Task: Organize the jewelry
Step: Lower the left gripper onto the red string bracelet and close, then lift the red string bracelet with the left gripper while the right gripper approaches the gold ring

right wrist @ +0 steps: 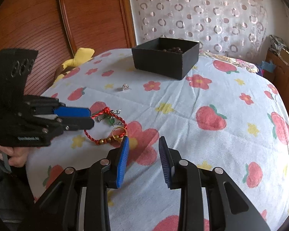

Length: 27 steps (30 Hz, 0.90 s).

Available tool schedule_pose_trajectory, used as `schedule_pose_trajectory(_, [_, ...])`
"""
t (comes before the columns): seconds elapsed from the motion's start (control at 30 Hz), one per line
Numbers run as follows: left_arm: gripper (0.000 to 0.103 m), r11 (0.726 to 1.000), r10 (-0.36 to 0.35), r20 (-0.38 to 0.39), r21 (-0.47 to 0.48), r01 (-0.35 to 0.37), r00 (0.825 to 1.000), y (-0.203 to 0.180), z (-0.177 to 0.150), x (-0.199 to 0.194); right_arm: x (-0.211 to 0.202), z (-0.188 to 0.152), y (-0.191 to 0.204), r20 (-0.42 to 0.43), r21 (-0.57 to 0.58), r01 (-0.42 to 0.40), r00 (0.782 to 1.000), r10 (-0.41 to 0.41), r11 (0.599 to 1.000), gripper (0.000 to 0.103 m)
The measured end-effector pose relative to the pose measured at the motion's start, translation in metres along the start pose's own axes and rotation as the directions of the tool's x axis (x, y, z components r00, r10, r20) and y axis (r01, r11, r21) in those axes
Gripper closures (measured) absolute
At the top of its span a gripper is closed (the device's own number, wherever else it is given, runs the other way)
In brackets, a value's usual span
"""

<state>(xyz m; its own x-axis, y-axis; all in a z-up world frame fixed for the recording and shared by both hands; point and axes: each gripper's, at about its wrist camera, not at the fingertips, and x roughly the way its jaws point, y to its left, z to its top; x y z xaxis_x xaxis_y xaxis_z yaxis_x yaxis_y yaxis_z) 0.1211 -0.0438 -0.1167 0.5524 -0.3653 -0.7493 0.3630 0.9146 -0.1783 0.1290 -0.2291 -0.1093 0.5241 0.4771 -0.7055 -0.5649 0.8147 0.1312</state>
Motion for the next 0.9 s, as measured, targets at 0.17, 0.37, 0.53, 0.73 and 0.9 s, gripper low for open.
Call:
schedule_pose_trajectory(0.17, [0.1, 1.0, -0.004, -0.006, -0.014, 0.004, 1.0, 0.0, 0.0, 0.002, 0.001, -0.001, 0.004, 0.005, -0.019, 0.012, 1.0, -0.012, 1.0, 0.069])
schedule_pose_trajectory(0.37, [0.101, 1.0, -0.01, 0.063, 0.001, 0.01, 0.998, -0.006, 0.001, -0.014, 0.001, -0.002, 0.005, 0.005, -0.017, 0.009, 1.0, -0.009, 1.0, 0.069])
schedule_pose_trajectory(0.53, [0.101, 1.0, -0.029, 0.142, -0.006, 0.03, 0.989, -0.008, 0.007, -0.038, 0.001, -0.001, 0.005, 0.001, -0.015, 0.001, 1.0, -0.001, 1.0, 0.069])
schedule_pose_trajectory(0.73, [0.101, 0.999, -0.026, 0.199, -0.019, 0.03, 0.98, -0.002, 0.012, -0.058, 0.003, 0.003, 0.012, -0.022, -0.036, -0.019, 1.0, 0.018, 0.999, 0.069])
schedule_pose_trajectory(0.9, [0.101, 1.0, -0.009, 0.233, -0.021, 0.014, 0.972, 0.002, 0.011, -0.072, 0.011, 0.006, 0.033, -0.055, -0.093, -0.054, 0.997, 0.049, 0.994, 0.069])
